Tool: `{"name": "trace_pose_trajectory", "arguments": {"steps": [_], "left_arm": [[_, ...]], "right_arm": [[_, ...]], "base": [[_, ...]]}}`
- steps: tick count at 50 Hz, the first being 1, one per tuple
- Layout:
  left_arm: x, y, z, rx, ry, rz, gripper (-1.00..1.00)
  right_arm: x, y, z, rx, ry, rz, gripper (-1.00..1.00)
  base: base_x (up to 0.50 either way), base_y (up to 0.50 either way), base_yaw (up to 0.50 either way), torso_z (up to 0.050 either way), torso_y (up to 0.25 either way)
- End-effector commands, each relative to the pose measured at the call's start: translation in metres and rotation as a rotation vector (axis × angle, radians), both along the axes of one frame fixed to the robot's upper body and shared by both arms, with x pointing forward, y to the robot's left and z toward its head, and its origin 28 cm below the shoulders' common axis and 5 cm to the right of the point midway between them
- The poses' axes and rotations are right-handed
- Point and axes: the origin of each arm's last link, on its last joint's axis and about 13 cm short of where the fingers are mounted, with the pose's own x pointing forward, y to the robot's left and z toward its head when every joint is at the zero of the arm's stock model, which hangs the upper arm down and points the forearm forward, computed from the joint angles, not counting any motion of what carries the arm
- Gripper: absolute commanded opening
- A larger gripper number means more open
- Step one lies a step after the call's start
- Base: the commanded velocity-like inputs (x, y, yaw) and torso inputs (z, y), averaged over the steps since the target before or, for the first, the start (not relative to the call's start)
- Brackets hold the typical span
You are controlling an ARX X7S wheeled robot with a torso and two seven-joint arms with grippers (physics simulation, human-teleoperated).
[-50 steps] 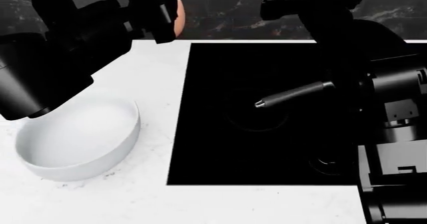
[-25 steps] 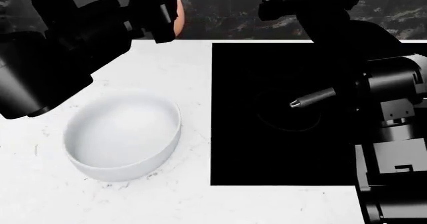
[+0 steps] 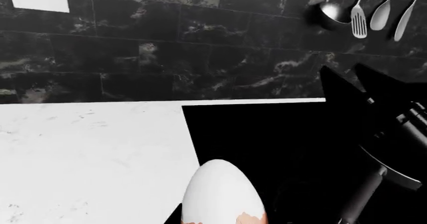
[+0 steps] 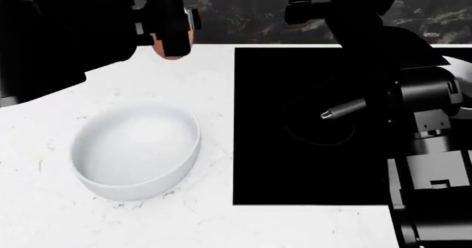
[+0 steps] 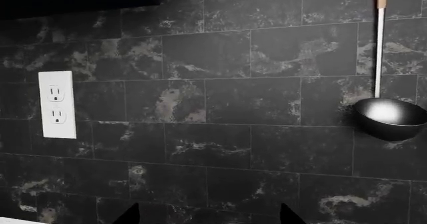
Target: Pick the egg from the pan and place it in the bowl.
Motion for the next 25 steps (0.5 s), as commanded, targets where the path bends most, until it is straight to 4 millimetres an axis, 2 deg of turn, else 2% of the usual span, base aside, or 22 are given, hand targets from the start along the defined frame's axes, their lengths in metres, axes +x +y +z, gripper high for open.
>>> {"name": "trace_pose_trajectory", "arguments": {"steps": [1, 6, 12, 20, 25], "left_arm": [[-0.020, -0.004, 0.019, 0.128, 0.097, 0.008, -1.00], [-0.024, -0.006, 0.019, 0.152, 0.155, -0.006, -1.00], [-0.030, -0.004, 0.028, 0.256, 0.227, 0.023, -1.00], [-0.027, -0.006, 0.031, 0.365, 0.324, 0.026, -1.00], [-0.027, -0.005, 0.026, 0.395, 0.393, 0.012, -1.00]], "right_arm": [[0.006, 0.002, -0.007, 0.020, 0.004, 0.021, 1.00], [0.008, 0.001, -0.010, 0.030, 0.006, 0.023, 1.00], [0.011, 0.003, -0.014, 0.042, 0.010, 0.033, 1.00], [0.011, 0.002, -0.019, 0.054, 0.017, 0.044, 1.00], [0.009, 0.001, -0.020, 0.057, 0.025, 0.046, 1.00]], "base": [[0.00, 0.00, 0.00, 0.000, 0.000], [0.00, 0.00, 0.00, 0.000, 0.000], [0.00, 0.00, 0.00, 0.000, 0.000], [0.00, 0.00, 0.00, 0.000, 0.000], [0.00, 0.00, 0.00, 0.000, 0.000]]}}
